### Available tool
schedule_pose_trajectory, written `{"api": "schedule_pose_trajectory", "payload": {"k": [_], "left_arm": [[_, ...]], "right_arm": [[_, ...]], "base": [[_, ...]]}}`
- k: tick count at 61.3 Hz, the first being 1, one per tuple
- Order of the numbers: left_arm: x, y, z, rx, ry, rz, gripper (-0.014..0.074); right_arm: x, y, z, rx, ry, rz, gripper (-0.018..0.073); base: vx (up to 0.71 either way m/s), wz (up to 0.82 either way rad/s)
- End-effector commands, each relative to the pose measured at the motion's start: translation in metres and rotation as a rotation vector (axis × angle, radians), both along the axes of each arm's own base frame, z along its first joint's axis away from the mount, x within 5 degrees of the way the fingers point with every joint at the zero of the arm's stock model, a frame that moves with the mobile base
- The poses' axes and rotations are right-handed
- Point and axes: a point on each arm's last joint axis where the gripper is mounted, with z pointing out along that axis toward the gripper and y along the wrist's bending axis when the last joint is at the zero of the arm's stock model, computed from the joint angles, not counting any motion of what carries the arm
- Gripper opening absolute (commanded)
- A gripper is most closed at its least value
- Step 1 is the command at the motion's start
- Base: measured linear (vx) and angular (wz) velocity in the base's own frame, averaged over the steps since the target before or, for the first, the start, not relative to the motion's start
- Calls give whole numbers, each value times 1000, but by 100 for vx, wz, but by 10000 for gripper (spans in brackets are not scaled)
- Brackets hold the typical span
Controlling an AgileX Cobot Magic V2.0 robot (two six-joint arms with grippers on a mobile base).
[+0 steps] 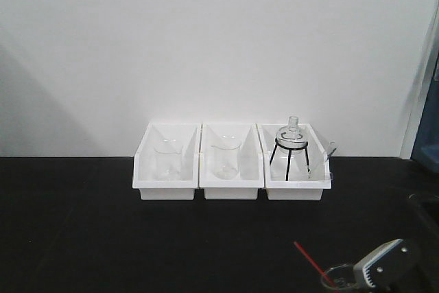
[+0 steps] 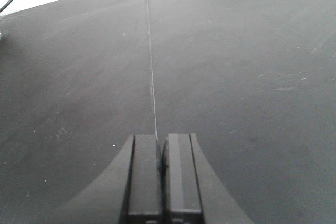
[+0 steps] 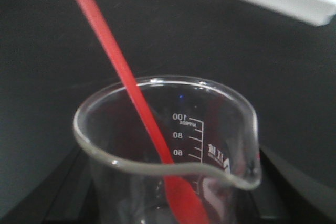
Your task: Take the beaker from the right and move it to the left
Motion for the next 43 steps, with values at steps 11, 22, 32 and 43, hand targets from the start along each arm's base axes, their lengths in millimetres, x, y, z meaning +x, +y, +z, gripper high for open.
{"api": "schedule_pose_trajectory", "payload": {"k": [11, 22, 32, 43], "left_arm": [[2, -1, 1, -3, -64, -11, -6], [2, -1, 1, -3, -64, -11, -6], [2, -1, 1, -3, -64, -11, -6], [2, -1, 1, -3, -64, -11, -6]], "right_arm": [[-1, 2, 13, 18, -47, 20, -4], [-1, 2, 13, 18, -47, 20, -4], [-1, 2, 13, 18, -47, 20, -4], [-1, 2, 13, 18, -47, 20, -4]], "base": [[0, 0], [0, 0], [0, 0], [0, 0]]}}
